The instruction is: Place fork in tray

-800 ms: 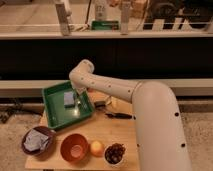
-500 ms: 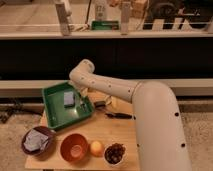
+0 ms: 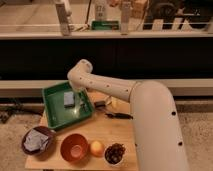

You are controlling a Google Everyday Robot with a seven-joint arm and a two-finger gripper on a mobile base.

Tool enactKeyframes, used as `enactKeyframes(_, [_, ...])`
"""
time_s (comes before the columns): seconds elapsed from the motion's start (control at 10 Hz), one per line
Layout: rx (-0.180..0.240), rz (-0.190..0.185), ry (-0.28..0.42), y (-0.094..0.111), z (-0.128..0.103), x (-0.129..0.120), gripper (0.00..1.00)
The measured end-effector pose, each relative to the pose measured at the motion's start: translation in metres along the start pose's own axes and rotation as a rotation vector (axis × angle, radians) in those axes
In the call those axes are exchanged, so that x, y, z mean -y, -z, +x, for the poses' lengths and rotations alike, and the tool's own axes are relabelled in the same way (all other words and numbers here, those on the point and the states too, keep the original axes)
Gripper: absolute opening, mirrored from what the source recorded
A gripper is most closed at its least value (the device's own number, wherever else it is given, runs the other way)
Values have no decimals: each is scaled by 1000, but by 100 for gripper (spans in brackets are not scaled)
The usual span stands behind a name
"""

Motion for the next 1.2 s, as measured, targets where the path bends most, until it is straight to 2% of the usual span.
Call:
enactKeyframes(0.1, [0, -1, -1, 0, 1, -1, 5])
enactKeyframes(0.2, [-1, -1, -3, 0, 2, -2, 1])
enactKeyframes(1.2, [0, -1, -1, 0, 1, -1, 1])
